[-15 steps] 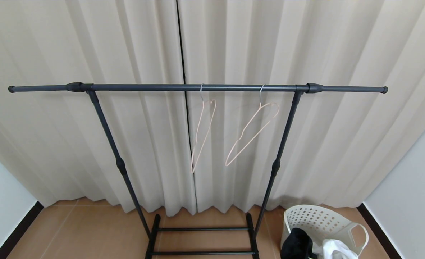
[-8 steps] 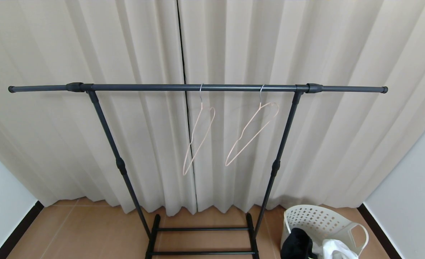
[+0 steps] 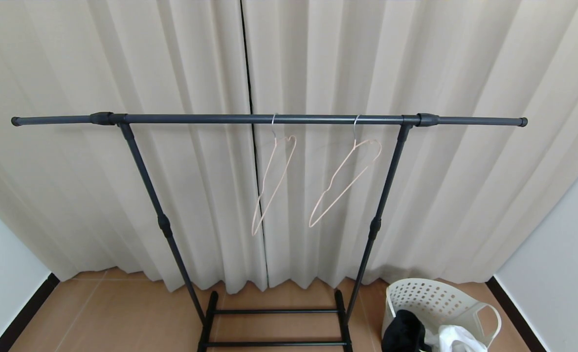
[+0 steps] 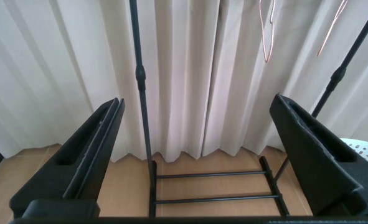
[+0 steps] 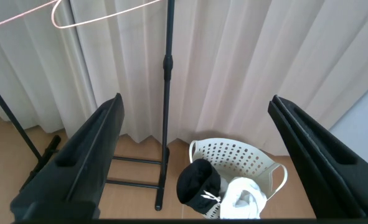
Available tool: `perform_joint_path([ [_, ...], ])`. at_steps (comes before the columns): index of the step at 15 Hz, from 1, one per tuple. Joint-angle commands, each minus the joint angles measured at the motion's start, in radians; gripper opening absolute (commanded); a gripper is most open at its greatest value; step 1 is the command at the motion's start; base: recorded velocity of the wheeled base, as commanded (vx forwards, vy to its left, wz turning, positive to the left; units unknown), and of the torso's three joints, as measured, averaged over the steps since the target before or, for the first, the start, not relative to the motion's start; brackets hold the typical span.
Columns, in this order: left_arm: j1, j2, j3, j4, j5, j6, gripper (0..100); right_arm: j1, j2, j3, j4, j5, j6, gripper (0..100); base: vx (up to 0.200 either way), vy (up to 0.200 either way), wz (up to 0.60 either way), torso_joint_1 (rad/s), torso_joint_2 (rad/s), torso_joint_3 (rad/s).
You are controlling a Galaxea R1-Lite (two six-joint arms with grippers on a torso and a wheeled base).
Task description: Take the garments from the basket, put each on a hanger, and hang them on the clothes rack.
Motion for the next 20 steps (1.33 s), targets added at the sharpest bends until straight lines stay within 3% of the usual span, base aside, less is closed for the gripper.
perform_joint_path([
  [1, 0.0, 0.001, 0.0, 0.0, 0.0, 0.001, 100, 0.0, 0.0, 0.0, 0.0, 0.001, 0.0, 100, 0.0, 0.0, 0.0, 0.0, 0.0, 0.0],
  [5, 0.0, 0.001, 0.0, 0.0, 0.0, -0.001, 100, 0.0, 0.0, 0.0, 0.0, -0.001, 0.008, 100, 0.0, 0.0, 0.0, -0.029, 0.05, 0.034],
  [20, 0.0, 0.001, 0.0, 0.0, 0.001, -0.004, 100, 0.0, 0.0, 0.0, -0.001, -0.001, 0.006, 100, 0.0, 0.0, 0.0, -0.149, 0.36, 0.205],
])
